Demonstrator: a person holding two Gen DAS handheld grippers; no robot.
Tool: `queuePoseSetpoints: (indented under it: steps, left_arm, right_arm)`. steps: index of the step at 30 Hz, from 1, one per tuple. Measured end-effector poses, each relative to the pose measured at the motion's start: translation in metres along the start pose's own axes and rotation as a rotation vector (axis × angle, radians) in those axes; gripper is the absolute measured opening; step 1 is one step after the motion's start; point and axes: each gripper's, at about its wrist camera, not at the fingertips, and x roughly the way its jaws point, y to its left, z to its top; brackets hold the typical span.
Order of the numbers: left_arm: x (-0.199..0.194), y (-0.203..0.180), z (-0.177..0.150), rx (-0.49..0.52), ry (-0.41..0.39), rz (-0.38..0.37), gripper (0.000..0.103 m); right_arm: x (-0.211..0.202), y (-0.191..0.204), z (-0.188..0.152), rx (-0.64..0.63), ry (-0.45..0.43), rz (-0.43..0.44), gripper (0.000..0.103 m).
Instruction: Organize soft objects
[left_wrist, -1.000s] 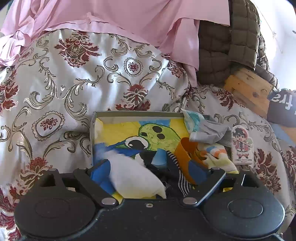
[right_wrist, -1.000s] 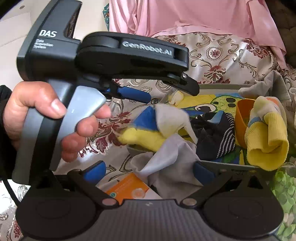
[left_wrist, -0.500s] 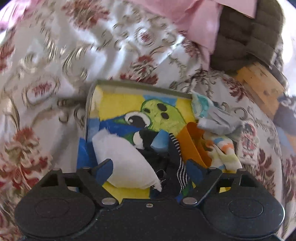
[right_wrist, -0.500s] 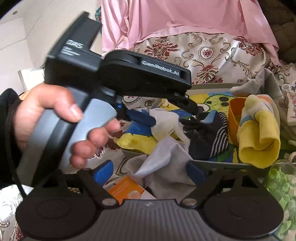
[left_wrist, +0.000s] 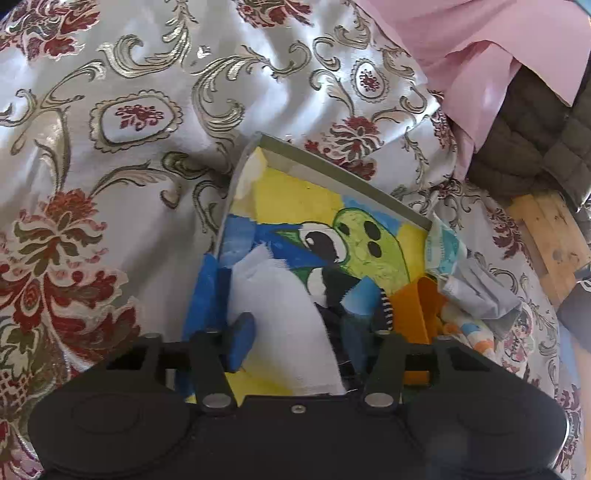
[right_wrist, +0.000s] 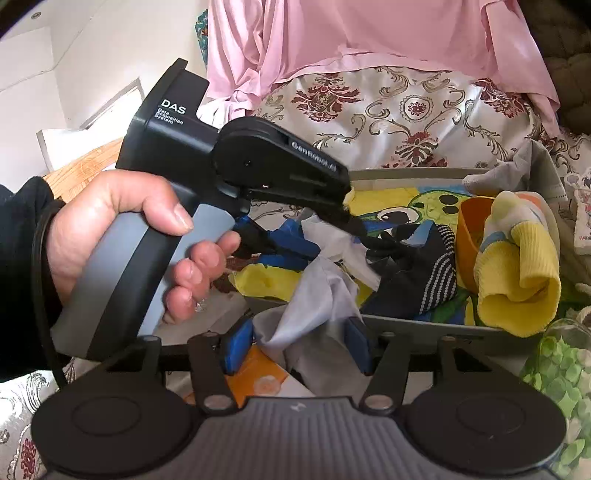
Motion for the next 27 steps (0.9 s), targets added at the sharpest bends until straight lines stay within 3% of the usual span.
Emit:
queuePoseSetpoints:
  steps: [3,8,11,13,17,20,27]
  left_arm:
    - [-0.001,0.004,-0.001,-0.012,0.002,-0.005,0.042]
    - [-0.001,0.005,-0.002,-0.003,0.007,0.018,0.033]
    - [0.0,0.006,-0.003,0.0,0.013,0.038,0.024]
    - [0.0,0.008,-0.004,-0.002,0.02,0.037,0.012]
    - [-0.005,0.009,-0.007,-0.008,0.009,0.033,0.007]
    - [-0.015,0.006,-0.009,0.002,-0.011,0.036,0.005]
    - [-0.049,-0.017,-0.006,0.052,-0.06,0.048,0.005]
  right_arm:
    - [0.0,0.0,0.0,0.0,-0.004,-0.002,0.058]
    - [0.0,-0.002,0.001,0.008,-0.005,-0.02,0.041]
    - [0.001,-0.002,0.001,0.003,-0.007,-0.025,0.038]
    - [0.001,-0.002,0.0,-0.003,-0.01,-0.03,0.031]
    - [0.0,-0.003,-0.001,-0.011,-0.022,-0.042,0.016]
    - [-0.004,-0.002,0.001,-0.025,-0.042,-0.045,0.011]
    - [-0.027,-0.005,0.015,-0.028,-0.14,-0.04,0.008]
